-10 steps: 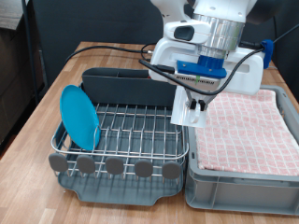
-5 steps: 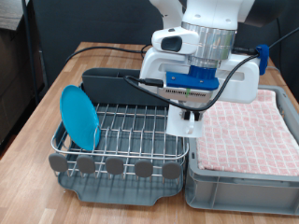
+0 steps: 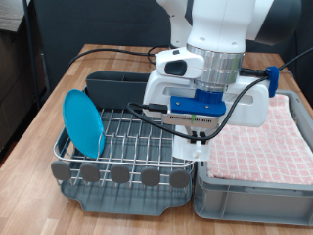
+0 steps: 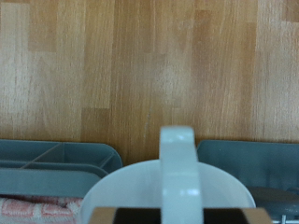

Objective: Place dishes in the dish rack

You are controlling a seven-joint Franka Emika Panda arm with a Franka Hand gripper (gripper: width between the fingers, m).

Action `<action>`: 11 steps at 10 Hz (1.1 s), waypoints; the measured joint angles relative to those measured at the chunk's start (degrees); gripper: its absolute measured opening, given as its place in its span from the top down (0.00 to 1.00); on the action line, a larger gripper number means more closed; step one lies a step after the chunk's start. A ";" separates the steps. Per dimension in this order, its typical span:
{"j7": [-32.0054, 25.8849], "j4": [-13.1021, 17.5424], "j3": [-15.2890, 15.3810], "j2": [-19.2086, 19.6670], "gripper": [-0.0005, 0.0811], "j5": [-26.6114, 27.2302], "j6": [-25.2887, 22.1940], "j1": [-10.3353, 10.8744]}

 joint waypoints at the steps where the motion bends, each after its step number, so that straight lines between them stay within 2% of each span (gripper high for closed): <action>1: -0.09 0.48 0.46 0.66 0.91 0.44 0.00 -0.55; 11: -4.57 7.44 7.04 9.56 0.91 3.70 -0.34 -8.29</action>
